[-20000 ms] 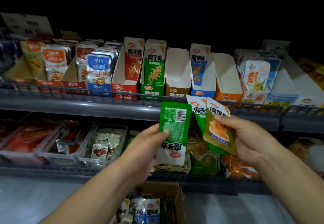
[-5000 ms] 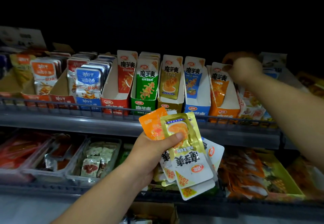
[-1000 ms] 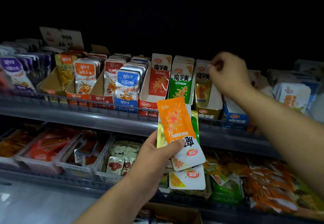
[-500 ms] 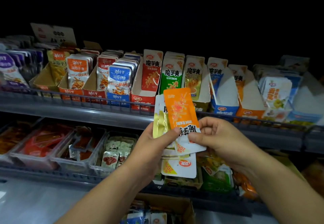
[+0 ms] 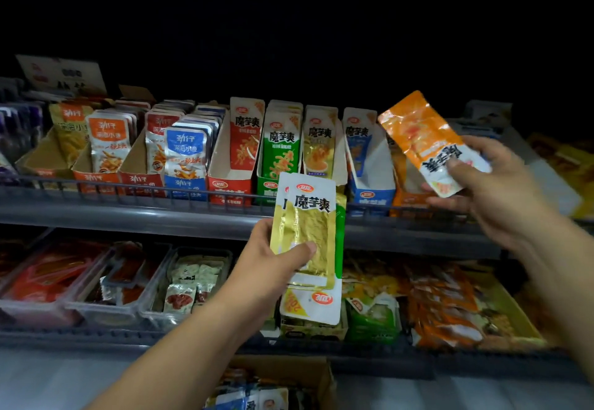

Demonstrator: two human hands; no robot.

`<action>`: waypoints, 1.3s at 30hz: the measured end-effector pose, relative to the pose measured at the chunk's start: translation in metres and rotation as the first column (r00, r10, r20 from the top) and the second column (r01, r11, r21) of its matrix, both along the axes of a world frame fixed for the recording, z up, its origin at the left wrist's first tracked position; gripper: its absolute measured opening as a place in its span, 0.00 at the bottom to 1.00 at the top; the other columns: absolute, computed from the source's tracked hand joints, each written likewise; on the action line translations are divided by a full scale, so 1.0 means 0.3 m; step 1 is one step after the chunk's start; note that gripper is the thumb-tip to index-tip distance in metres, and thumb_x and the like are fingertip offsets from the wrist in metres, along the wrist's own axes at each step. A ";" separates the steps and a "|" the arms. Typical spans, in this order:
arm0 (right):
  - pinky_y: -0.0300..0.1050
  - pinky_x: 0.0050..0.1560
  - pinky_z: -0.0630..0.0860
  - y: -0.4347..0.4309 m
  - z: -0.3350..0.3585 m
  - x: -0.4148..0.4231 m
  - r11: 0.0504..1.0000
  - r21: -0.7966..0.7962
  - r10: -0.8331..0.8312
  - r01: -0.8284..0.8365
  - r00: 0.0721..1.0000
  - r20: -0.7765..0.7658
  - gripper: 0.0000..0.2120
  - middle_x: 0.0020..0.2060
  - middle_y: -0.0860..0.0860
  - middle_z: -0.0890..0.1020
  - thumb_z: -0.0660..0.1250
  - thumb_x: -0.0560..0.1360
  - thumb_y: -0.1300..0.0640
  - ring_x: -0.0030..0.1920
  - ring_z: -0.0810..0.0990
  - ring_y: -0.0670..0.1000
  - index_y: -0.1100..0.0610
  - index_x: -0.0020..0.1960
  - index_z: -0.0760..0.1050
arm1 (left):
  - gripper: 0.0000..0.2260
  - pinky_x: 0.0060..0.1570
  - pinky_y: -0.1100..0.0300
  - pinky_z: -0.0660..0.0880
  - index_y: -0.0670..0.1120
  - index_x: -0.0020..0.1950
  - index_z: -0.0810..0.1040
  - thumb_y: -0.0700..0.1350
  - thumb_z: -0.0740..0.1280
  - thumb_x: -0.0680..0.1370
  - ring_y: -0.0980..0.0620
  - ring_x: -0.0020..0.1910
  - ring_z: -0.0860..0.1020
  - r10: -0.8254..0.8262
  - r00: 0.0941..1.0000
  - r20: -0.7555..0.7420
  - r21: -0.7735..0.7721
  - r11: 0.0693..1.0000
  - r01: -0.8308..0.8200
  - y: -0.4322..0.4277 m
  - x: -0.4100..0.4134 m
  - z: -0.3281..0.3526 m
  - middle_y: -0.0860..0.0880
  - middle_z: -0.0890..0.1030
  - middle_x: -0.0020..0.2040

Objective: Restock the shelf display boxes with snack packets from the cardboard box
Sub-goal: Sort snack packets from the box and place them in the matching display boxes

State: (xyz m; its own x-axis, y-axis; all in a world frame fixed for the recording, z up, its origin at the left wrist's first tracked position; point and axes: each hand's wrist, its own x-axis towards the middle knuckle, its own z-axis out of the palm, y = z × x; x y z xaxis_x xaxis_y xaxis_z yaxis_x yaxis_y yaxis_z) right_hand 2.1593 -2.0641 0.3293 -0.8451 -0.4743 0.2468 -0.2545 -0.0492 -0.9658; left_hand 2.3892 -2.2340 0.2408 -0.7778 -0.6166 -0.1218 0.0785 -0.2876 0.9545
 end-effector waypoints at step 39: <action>0.58 0.55 0.73 -0.308 0.024 -0.375 0.644 0.351 0.083 0.680 0.394 -0.915 0.21 0.63 0.62 0.76 0.70 0.77 0.54 0.63 0.72 0.66 0.56 0.69 0.72 | 0.19 0.48 0.38 0.83 0.45 0.65 0.74 0.35 0.72 0.76 0.37 0.50 0.86 -0.050 0.998 -0.038 0.192 0.980 0.056 0.068 -0.100 -0.066 0.40 0.86 0.54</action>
